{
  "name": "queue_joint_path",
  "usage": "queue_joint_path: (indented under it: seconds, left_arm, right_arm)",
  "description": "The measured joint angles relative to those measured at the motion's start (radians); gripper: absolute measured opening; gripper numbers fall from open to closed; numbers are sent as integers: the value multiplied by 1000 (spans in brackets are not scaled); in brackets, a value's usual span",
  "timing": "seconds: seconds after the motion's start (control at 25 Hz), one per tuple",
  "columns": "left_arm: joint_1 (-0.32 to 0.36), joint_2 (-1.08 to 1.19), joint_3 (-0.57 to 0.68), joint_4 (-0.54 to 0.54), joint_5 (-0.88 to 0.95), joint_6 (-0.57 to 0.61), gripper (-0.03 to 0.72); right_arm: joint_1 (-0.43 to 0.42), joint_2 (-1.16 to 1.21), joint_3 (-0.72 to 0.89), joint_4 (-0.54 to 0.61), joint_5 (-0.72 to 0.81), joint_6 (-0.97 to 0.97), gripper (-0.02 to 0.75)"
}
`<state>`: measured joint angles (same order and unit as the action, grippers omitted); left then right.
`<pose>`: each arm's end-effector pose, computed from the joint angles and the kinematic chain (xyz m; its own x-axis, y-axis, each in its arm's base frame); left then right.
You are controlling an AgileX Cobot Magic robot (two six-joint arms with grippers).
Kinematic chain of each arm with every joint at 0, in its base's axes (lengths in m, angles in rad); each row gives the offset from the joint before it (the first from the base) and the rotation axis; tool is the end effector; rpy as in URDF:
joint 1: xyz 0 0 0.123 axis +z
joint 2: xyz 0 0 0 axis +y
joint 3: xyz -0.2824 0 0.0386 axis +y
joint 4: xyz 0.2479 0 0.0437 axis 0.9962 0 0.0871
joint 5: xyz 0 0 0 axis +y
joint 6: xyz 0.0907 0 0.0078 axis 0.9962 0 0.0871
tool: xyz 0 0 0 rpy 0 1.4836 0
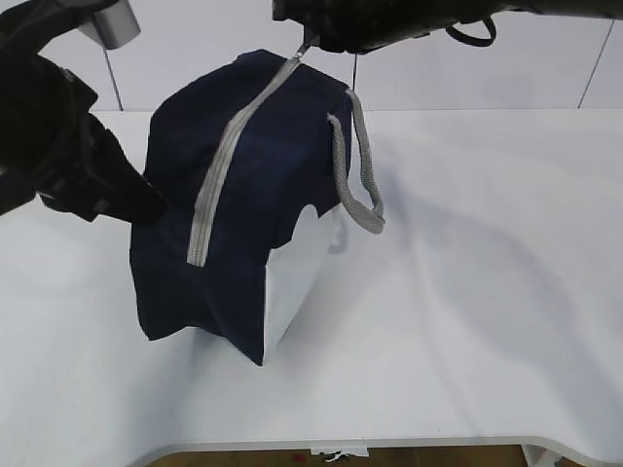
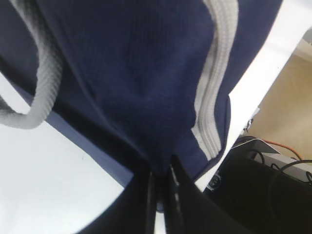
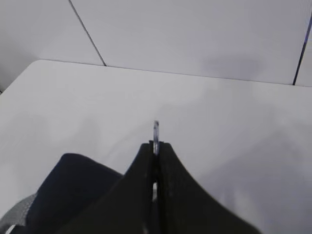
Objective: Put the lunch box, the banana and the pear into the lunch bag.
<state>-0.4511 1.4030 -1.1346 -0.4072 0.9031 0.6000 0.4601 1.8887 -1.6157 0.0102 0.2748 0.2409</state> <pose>0.2441 -0.1498 0.3095 -0.5483 0.6168 -0.5647 0.7823 0.6170 -0.0856 0.4093 0.2031 0.3138 -0.4965 0.0308 -0.8675 -0.3335 0.9159 0.2234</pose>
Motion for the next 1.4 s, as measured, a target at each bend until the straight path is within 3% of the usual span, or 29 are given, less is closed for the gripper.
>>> queue_joint_path:
  seconds: [0.28, 0.56, 0.68, 0.76, 0.88, 1.04, 1.4]
  left_arm:
    - [0, -1, 0, 2, 16, 0, -6]
    - [0, -2, 0, 4, 25, -29, 11]
    - [0, -3, 0, 4, 31, -94, 78]
    - [0, -7, 0, 2, 30, -129, 234]
    - [0, -14, -2, -1, 35, -188, 384]
    - [0, -18, -72, -2, 55, -264, 431]
    - [8, 153, -336, -6, 113, -329, 437]
  right_arm:
    - [-22, 60, -74, 2, 58, 0, 1]
    - [-24, 62, -115, 76, 190, 0, 1]
    - [-24, 62, -118, 120, 227, 0, 1]
    - [-24, 62, -118, 152, 247, 0, 1]
    - [-24, 62, -118, 174, 274, 0, 1]
    - [-24, 62, -118, 180, 287, 0, 1]
    - [-24, 62, -118, 257, 296, -69, 1]
